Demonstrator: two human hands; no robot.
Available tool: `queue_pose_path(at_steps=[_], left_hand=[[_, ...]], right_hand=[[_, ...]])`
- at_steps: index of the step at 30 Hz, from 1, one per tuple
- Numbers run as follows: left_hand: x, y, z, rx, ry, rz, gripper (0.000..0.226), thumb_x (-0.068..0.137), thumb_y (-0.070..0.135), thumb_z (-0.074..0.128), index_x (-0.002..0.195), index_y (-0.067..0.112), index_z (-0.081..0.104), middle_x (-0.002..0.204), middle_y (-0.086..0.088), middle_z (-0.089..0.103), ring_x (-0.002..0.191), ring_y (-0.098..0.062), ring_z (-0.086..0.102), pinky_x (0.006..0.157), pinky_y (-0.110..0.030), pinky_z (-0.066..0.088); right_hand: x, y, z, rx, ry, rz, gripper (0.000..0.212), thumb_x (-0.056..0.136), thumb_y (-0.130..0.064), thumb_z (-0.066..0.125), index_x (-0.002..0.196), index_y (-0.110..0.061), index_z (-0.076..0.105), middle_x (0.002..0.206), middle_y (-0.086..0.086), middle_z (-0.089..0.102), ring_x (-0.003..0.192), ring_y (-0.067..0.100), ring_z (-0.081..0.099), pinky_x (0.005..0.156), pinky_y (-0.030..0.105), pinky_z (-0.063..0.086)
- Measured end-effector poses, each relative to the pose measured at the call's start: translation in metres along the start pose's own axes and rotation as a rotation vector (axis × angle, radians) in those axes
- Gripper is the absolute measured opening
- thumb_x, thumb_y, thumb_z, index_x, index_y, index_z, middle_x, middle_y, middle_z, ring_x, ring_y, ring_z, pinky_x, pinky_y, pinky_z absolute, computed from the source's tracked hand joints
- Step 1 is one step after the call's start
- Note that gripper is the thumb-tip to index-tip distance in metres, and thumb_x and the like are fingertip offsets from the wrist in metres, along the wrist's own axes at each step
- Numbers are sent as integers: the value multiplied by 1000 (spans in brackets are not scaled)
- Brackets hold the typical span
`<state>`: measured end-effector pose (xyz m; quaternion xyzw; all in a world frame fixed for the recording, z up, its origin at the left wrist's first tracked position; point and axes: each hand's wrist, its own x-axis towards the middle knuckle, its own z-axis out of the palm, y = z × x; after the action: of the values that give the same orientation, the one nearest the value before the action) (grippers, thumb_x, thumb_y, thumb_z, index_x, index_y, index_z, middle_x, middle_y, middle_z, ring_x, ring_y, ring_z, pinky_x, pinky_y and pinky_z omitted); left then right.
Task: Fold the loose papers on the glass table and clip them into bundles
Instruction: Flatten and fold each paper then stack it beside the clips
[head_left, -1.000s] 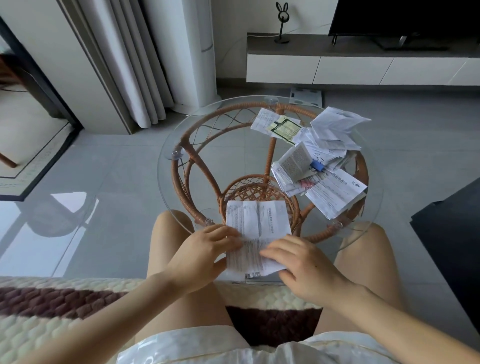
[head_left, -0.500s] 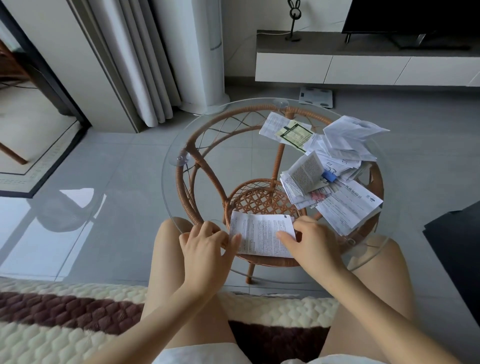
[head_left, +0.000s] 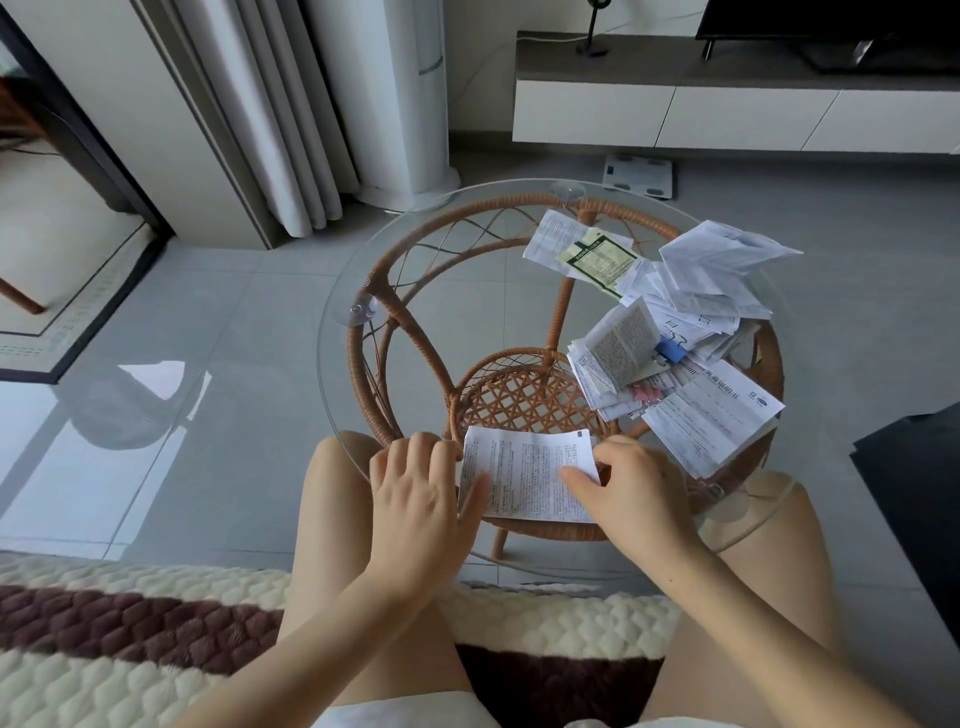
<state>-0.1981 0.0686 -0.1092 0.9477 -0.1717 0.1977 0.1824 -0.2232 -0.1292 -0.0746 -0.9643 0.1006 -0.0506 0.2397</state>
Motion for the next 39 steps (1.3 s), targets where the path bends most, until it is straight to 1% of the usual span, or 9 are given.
queue_pose_path(at_steps=[3,7,10,15,17,20,24,31,39], left_hand=[[7,0,-2,-3,-26,236,22,87,22,50,95,10,65,102,-6,59,95,-26,54,87,-35,36],[11,2,2,-92,-157,480,39,83,5,41,108,8,70,115,-5,66,114,-23,56,100,-37,46],[11,5,1,-121,-228,478,50,79,2,33,112,7,70,119,-4,66,114,-20,60,92,-26,48],[13,4,-1,-73,-331,396,63,54,-12,72,113,9,69,127,-7,61,122,-22,51,72,-27,56],[13,4,-1,-63,-375,375,63,56,-11,71,115,10,67,132,-12,57,124,-29,52,73,-36,60],[14,2,-2,-73,-382,412,51,73,-3,52,121,9,64,137,-16,52,129,-32,48,93,-43,52],[16,-4,-4,-73,-386,442,47,89,14,34,129,10,59,142,-17,46,134,-32,42,108,-44,39],[19,-16,-3,-43,-415,503,46,96,24,35,140,17,48,148,-10,39,139,-27,35,112,-41,31],[24,-24,-5,-67,-486,525,48,98,30,29,144,26,40,152,-3,33,141,-19,29,113,-36,26]], right_hand=[[1,-1,0,1,2,6,35,81,-30,71,58,-6,59,67,0,57,57,20,51,45,26,31],[1,-3,-1,-22,20,5,39,81,-28,72,54,-12,49,61,-2,49,53,17,43,44,20,20],[1,-3,0,-32,19,-3,34,83,-29,69,59,-9,55,65,0,53,56,17,46,45,20,22],[0,-4,3,-93,4,25,26,85,-31,64,78,-6,65,84,4,62,67,22,56,50,26,31],[-6,-10,4,-153,70,9,26,81,-29,68,96,-8,64,96,6,62,76,27,61,57,26,37],[-21,-23,11,-247,206,-87,63,74,-41,66,126,-8,55,116,14,59,100,33,59,78,42,51],[-30,-26,28,-300,127,-77,68,79,-50,41,140,-19,43,139,21,46,126,38,46,104,62,30],[-47,9,17,-251,117,-13,57,83,-43,38,137,-27,50,139,20,47,125,38,48,101,64,32],[-49,22,15,-135,215,-76,54,78,-16,61,131,-30,56,137,19,49,125,37,48,101,66,33]])
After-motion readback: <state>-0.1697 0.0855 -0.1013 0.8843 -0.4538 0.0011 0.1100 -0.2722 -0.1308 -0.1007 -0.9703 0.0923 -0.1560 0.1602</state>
